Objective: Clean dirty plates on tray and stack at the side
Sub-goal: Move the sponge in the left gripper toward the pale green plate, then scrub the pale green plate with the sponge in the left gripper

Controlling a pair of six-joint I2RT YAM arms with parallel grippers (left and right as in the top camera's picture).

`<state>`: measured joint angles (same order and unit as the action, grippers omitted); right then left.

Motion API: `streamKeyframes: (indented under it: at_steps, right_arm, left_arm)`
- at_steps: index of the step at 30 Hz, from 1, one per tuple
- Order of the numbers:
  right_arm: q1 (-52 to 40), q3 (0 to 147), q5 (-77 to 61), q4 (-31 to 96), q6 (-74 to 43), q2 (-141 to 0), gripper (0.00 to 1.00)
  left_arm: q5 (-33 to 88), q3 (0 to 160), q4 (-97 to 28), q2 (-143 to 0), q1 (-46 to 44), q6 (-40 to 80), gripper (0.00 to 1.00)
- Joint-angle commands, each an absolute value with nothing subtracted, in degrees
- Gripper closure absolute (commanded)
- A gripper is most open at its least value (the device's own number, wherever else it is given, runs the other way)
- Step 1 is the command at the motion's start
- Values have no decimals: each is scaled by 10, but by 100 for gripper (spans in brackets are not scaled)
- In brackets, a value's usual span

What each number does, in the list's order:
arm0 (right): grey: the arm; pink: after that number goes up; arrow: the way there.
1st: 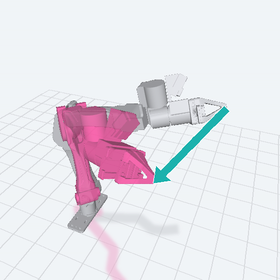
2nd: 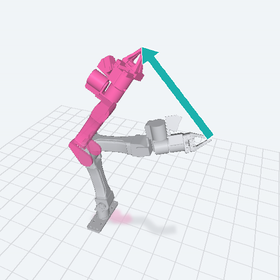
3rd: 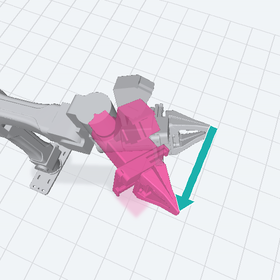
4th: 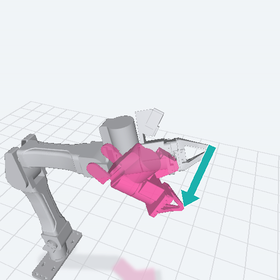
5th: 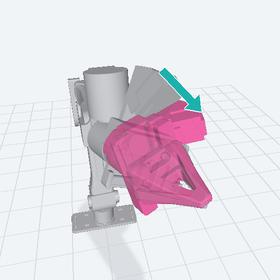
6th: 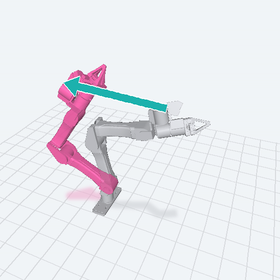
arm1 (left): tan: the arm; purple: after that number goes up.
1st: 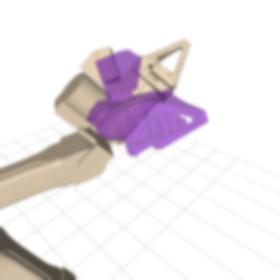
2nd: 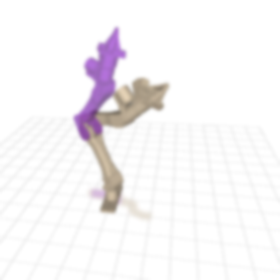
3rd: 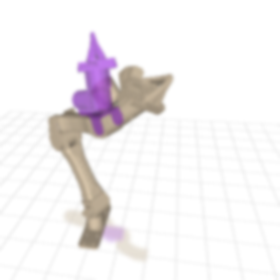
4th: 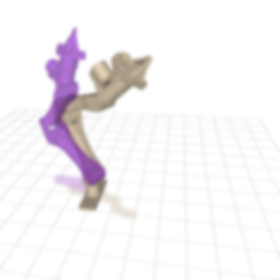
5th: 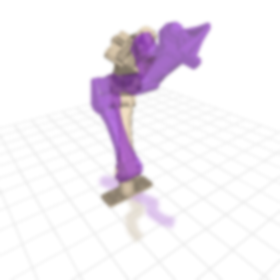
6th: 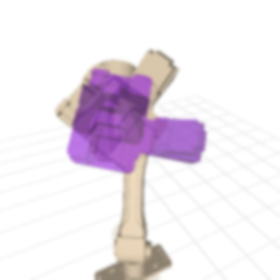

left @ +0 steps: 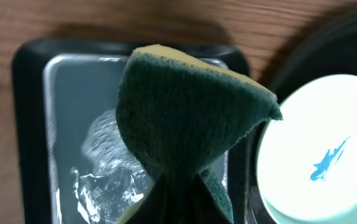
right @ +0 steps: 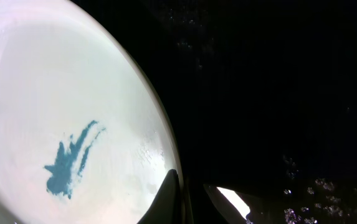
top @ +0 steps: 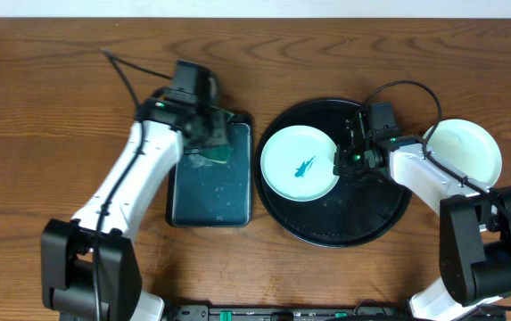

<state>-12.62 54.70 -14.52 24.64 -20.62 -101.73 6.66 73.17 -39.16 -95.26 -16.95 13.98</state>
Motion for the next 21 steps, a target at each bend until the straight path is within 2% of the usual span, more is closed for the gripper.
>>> streamKeyframes:
  at_steps: [1, 10, 16, 21]
  right_arm:
    - [-131, 545, -133, 249, -205, -1023, 99]
    - [-131, 545, -133, 249, -205, -1023, 99]
    - [-131, 545, -133, 250, -205, -1023, 99]
    - [-131, 545, -133, 252, -205, -1023, 99]
  left_arm:
    - [11, 728, -374, -952, -206, 125, 93]
    - [55, 841, -441, -953, -252, 140, 93]
    - [136, 851, -398, -962, -262, 141, 93]
    - [144, 851, -366, -1005, -291, 149, 93]
